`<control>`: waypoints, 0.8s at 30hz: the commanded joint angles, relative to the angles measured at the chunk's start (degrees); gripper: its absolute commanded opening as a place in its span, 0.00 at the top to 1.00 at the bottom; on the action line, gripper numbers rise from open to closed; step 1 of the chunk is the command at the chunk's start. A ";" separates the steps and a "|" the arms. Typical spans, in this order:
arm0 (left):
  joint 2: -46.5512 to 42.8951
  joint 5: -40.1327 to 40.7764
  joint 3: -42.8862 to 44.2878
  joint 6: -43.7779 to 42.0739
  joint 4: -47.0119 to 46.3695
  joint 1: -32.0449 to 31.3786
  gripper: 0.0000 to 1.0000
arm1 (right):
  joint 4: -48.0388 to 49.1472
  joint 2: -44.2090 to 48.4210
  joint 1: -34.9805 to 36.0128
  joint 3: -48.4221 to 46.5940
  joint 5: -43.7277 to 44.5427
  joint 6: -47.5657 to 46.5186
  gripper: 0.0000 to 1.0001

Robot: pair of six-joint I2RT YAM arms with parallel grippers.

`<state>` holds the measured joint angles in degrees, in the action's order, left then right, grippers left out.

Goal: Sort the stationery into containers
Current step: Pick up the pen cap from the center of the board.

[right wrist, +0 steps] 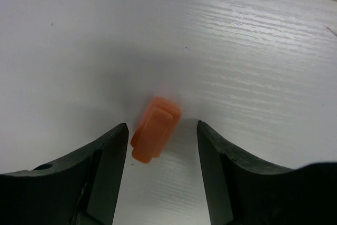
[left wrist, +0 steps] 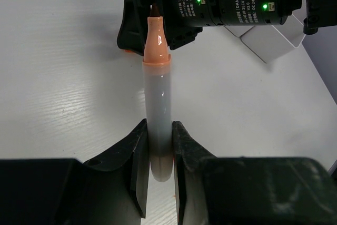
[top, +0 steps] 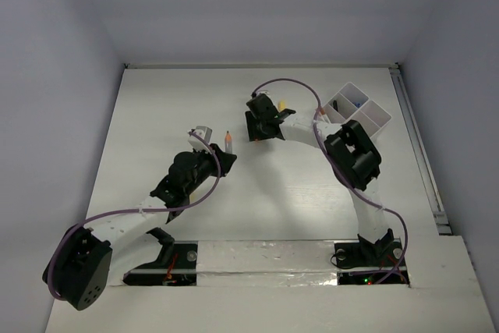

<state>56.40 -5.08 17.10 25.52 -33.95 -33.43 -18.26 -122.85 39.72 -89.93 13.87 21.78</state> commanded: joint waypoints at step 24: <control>3.54 -4.59 1.97 -0.56 -5.51 -0.23 1.00 | 25.80 30.19 -0.09 17.32 -5.86 2.55 1.00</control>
<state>60.16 -8.56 17.12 25.54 -35.16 -33.43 -6.96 -100.42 39.66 -75.29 11.46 21.47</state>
